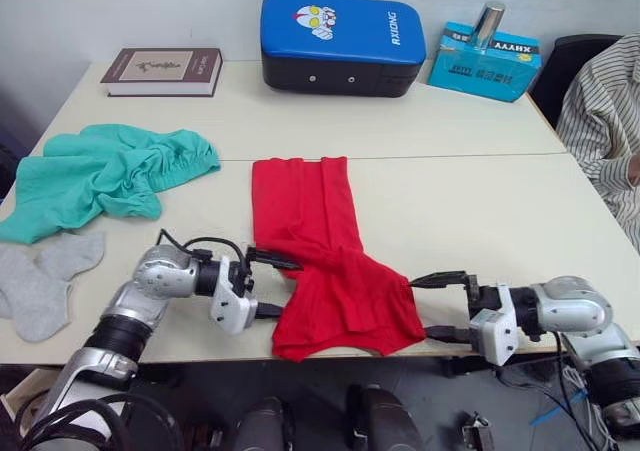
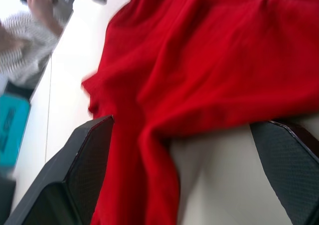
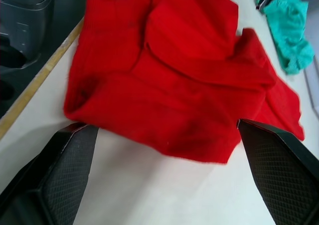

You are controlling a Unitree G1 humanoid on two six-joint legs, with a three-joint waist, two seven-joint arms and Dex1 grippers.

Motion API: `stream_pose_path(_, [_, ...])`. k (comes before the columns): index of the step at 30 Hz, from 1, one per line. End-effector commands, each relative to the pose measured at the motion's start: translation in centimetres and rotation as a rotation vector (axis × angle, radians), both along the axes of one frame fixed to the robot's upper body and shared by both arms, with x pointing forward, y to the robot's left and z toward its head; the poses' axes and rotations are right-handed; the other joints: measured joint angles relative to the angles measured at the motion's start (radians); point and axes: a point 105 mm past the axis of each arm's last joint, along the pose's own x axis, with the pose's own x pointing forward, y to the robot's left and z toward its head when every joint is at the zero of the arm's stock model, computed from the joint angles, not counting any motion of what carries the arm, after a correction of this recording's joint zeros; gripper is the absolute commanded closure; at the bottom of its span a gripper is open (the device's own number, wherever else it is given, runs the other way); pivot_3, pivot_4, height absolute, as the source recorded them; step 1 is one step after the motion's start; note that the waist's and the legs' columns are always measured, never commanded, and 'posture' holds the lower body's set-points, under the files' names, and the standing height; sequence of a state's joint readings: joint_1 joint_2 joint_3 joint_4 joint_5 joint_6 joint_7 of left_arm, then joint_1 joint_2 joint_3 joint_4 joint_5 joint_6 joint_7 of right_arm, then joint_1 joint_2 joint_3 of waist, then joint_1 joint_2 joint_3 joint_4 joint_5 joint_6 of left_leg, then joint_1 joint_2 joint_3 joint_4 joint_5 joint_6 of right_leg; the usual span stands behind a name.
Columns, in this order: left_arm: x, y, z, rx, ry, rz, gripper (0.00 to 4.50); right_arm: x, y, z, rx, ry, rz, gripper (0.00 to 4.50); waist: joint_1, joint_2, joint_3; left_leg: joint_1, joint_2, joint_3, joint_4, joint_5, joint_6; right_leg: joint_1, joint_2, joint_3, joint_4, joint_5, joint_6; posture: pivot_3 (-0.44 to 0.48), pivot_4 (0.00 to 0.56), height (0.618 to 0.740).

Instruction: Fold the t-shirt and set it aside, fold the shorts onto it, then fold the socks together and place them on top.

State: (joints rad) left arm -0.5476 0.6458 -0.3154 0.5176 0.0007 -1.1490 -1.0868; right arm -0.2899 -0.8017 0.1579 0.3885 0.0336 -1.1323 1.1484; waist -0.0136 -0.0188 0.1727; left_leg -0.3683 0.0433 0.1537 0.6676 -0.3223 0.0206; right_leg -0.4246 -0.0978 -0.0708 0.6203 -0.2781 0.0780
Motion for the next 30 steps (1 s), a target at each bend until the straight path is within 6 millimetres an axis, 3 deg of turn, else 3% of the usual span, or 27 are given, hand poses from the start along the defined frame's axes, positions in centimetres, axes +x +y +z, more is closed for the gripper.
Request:
stream_pose_path(1, [-0.6,-0.4,-1.0,0.021,0.014,-0.053,0.00,0.0,0.5,-1.4,-0.033,0.045,-0.005,0.02,-0.006,-0.001,-0.001,0.000,0.000,0.000,0.000,0.000,0.000,0.000,0.000,0.000,0.000,0.000,0.000,0.000,0.150,0.740])
stream_pose_path(6, [-0.3,-0.9,-1.4,0.020,0.028,-0.055,0.00,-0.2,1.8,-2.0,-0.039,0.061,0.035,0.02,-0.015,-0.002,-0.002,0.003,0.000,-0.001,0.000,0.000,0.000,0.003,0.000,0.000,0.000,0.000,0.000,0.000,0.150,0.740])
stream_pose_path(10, [-0.6,-1.4,-2.0,0.036,0.048,-0.075,0.00,-0.8,3.0,-2.5,-0.041,0.080,0.082,0.02,-0.014,-0.002,-0.002,0.015,0.002,-0.003,-0.002,-0.006,0.005,0.016,0.000,0.000,-0.003,-0.002,-0.004,0.000,0.150,0.740])
stream_pose_path(11, [-0.7,-1.5,-2.1,0.045,0.054,-0.079,0.00,-0.9,3.1,-2.6,-0.042,0.084,0.089,0.19,-0.014,-0.002,-0.002,0.015,0.003,-0.004,-0.002,-0.007,0.005,0.016,0.000,0.002,-0.003,-0.002,-0.004,0.000,0.150,0.740])
stream_pose_path(15, [-0.7,-1.4,-2.7,0.075,0.096,-0.067,0.82,-1.2,3.3,-2.8,-0.046,0.109,0.103,1.23,-0.013,-0.001,-0.003,0.015,0.003,-0.004,-0.002,-0.006,0.002,0.016,0.000,0.004,-0.001,-0.004,-0.007,0.000,0.150,0.740])
stream_pose_path(24, [-0.7,-0.7,-4.5,0.174,0.187,-0.018,3.67,-1.4,3.4,-2.4,-0.037,0.128,0.084,4.42,-0.010,-0.001,-0.003,0.015,0.003,-0.004,-0.002,-0.005,0.001,0.016,0.000,0.004,0.000,-0.004,-0.007,0.000,0.150,0.740])
stream_pose_path(27, [-0.9,-0.5,-4.6,0.183,0.217,-0.004,4.45,-1.7,3.4,-2.0,-0.026,0.144,0.077,4.50,-0.012,0.003,-0.005,0.015,0.003,-0.004,-0.002,-0.006,0.002,0.016,0.000,0.004,0.000,-0.004,-0.007,0.000,0.150,0.740])
stream_pose_path(30, [-1.2,0.0,-4.4,0.166,0.228,0.017,4.48,-2.3,3.7,-1.4,-0.003,0.168,0.073,4.50,-0.017,0.006,-0.006,0.015,0.004,-0.004,-0.003,-0.006,0.001,0.015,0.001,0.004,0.000,-0.005,-0.008,0.000,0.150,0.740])
